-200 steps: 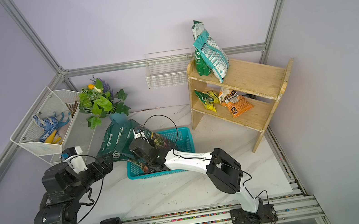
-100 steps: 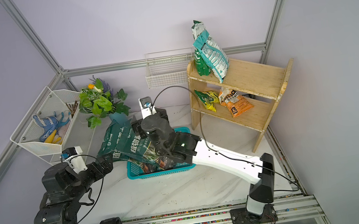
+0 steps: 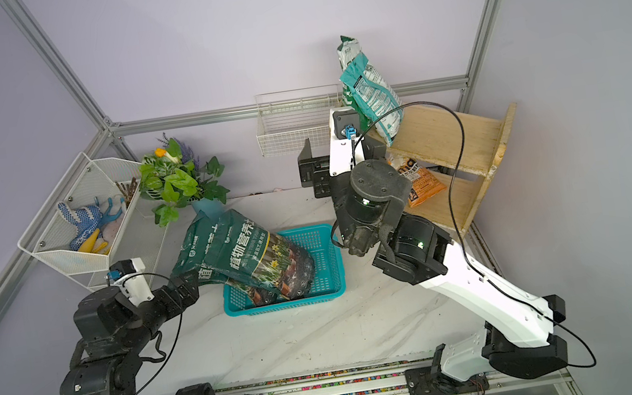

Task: Take down the fertilizer bag from the shelf
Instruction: Pick up the fertilizer bag from the shelf.

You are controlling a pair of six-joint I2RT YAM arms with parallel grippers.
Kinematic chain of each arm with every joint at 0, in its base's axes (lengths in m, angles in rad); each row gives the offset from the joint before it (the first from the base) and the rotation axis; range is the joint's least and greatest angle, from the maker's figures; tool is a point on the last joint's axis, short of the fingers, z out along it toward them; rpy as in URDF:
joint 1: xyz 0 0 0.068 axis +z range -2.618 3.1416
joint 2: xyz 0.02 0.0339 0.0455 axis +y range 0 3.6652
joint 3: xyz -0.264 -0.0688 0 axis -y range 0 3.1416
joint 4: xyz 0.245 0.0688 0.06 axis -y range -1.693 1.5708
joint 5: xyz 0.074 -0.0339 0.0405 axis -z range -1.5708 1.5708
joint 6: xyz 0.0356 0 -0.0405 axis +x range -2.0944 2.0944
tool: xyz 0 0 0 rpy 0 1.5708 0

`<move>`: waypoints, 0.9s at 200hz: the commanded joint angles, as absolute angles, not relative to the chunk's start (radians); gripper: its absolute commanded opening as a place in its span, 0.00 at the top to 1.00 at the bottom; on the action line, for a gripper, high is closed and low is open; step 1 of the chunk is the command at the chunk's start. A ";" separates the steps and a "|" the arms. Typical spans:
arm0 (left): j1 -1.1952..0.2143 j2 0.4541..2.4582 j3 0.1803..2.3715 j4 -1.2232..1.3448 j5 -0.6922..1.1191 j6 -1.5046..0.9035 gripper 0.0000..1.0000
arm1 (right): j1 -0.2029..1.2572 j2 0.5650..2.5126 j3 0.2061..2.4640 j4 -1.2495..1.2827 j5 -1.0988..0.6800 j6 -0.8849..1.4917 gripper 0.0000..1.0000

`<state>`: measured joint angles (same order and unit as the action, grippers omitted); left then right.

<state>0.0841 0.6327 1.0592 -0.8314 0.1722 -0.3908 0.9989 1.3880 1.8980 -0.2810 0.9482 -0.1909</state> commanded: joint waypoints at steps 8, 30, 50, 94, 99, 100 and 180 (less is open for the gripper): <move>0.091 0.623 1.013 -0.821 0.184 -0.391 0.00 | 0.949 1.414 1.966 -0.374 0.960 -0.242 0.04; 0.090 0.621 1.012 -0.821 0.185 -0.393 0.00 | 0.892 1.449 2.070 -0.481 0.913 -0.197 0.04; 0.090 0.622 1.012 -0.821 0.185 -0.391 0.00 | 0.831 1.483 2.160 -0.566 0.844 -0.156 0.05; 0.090 0.624 1.012 -0.821 0.183 -0.391 0.00 | 0.707 1.580 2.295 -0.687 0.727 -0.129 0.05; 0.090 0.623 1.012 -0.821 0.184 -0.392 0.00 | 0.692 1.584 2.301 -0.694 0.715 -0.124 0.06; 0.090 0.624 1.012 -0.821 0.183 -0.393 0.00 | 0.689 1.584 2.302 -0.695 0.710 -0.123 0.06; 0.091 0.624 1.012 -0.820 0.184 -0.393 0.00 | 0.483 1.658 2.370 -0.782 0.510 -0.031 0.11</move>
<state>0.0845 0.6308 1.0534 -0.8310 0.1722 -0.3908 0.5114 1.6505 2.3325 -0.7418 0.5743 -0.0628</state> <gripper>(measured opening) 0.997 0.887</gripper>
